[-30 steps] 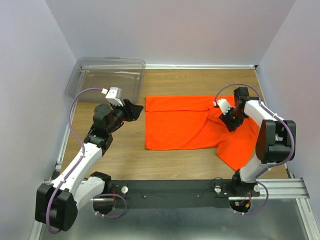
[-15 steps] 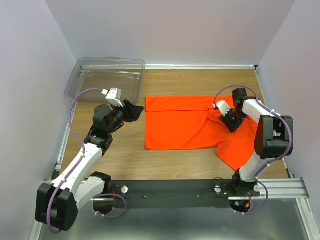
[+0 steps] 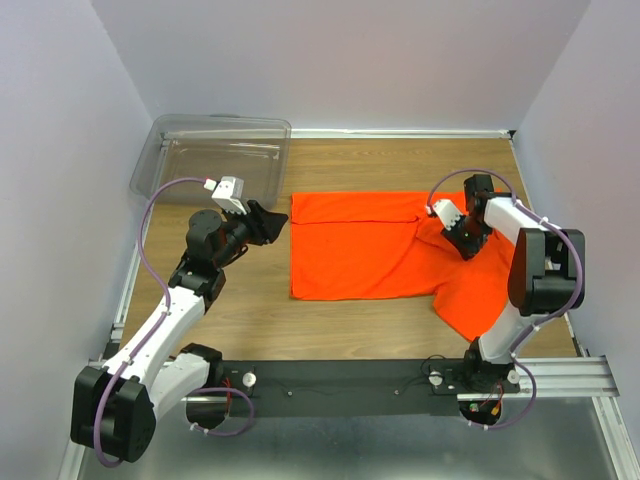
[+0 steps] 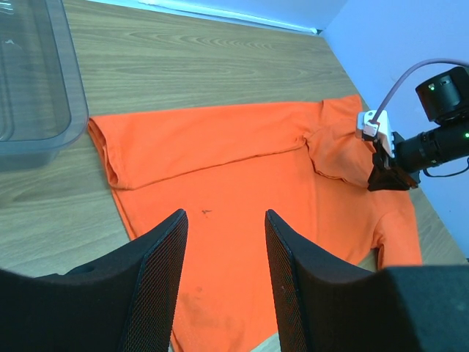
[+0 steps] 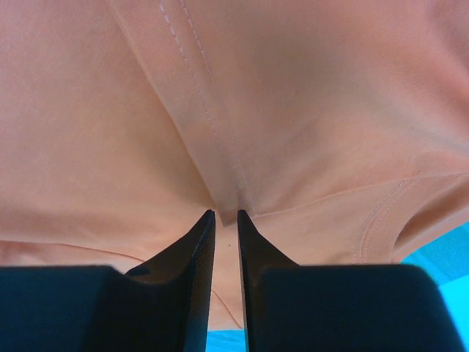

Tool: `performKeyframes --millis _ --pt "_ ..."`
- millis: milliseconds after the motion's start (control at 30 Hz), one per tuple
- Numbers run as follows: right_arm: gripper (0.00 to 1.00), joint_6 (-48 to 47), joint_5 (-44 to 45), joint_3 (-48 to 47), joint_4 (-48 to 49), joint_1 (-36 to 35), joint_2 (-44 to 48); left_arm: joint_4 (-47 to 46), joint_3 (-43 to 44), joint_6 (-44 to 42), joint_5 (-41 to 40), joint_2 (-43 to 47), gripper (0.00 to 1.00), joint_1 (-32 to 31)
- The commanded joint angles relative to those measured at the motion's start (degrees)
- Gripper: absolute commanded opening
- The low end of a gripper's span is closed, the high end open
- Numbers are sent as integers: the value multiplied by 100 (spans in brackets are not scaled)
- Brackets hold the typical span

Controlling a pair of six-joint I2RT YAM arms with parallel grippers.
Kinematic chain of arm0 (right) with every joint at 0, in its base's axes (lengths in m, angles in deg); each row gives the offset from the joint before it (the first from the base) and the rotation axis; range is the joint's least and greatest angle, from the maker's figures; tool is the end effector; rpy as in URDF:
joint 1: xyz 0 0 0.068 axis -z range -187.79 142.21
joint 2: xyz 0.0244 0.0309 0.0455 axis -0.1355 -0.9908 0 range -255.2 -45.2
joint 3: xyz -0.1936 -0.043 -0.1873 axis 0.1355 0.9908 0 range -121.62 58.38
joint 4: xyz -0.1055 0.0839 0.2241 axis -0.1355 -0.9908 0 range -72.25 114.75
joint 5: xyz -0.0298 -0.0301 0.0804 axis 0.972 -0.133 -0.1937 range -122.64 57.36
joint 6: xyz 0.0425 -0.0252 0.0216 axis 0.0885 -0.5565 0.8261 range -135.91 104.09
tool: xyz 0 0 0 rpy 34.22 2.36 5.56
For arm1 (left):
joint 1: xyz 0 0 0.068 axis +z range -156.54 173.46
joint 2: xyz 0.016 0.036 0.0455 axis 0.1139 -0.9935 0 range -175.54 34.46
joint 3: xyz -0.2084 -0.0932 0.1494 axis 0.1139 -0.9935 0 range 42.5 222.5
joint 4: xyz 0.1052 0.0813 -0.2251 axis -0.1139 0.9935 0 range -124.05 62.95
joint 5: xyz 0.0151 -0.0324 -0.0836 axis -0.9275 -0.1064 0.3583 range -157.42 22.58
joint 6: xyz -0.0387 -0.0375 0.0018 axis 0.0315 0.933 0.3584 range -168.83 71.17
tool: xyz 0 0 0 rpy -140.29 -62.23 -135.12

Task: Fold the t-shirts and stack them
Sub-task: Fold the tshirt

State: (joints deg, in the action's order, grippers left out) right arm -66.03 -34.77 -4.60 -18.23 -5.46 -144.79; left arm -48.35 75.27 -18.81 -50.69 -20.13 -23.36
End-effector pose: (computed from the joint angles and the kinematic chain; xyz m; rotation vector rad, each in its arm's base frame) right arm 0.3161 -0.0115 0.1681 -1.2044 2.7054 -0.0697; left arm 0.2113 -0.0746 0.2793 0.0230 1.7715 -0.8496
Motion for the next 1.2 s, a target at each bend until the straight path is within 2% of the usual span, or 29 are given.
performKeyframes --millis 0,167,433,733,1167 --pt "24 3 108 -171 88 -4 -131 -116 -69 13 164 62 55 38" --pt "18 3 125 -162 97 -4 -140 -116 -87 21 164 89 55 38" --pt "1 56 117 -162 79 -4 -26 -116 -105 21 190 115 55 73" --pt "0 179 -340 -232 -289 -4 528 -134 -87 30 234 115 55 73" --pt "0 249 -736 -232 -773 -48 836 -169 -96 48 287 98 55 100"
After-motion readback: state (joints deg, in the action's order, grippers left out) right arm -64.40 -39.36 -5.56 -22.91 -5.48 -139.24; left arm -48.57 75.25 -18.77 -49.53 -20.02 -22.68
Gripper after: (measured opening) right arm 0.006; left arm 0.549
